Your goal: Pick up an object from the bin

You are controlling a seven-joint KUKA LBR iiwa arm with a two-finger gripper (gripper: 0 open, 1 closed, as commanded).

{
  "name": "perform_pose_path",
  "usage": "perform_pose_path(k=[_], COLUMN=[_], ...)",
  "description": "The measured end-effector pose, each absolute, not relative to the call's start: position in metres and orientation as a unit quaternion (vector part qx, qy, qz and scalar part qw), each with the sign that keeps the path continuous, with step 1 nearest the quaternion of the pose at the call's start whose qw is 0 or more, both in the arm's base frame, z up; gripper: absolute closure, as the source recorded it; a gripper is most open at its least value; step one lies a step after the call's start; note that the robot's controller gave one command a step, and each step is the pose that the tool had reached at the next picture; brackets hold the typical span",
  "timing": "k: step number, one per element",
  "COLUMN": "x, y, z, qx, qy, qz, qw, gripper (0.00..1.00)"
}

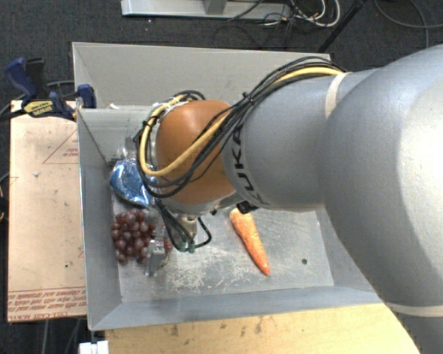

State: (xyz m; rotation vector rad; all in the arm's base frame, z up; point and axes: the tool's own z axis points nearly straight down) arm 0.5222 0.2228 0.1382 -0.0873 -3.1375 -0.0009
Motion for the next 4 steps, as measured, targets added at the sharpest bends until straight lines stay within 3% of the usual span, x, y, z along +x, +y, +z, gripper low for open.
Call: perform_pose_path(k=[1,2,3,4], x=[0.539,0.539,0.542,0.542], y=[0.23,0.221,0.222,0.222], z=[0.137,0.085,0.091,0.091], qx=[-0.085,-0.074,-0.073,-0.073], qy=[-0.996,-0.997,-0.997,-0.997], qz=[-0.001,-0.006,-0.008,-0.008], qw=[-0.001,-0.014,-0.018,-0.018], gripper=[0.0,0.0,1.0,1.0])
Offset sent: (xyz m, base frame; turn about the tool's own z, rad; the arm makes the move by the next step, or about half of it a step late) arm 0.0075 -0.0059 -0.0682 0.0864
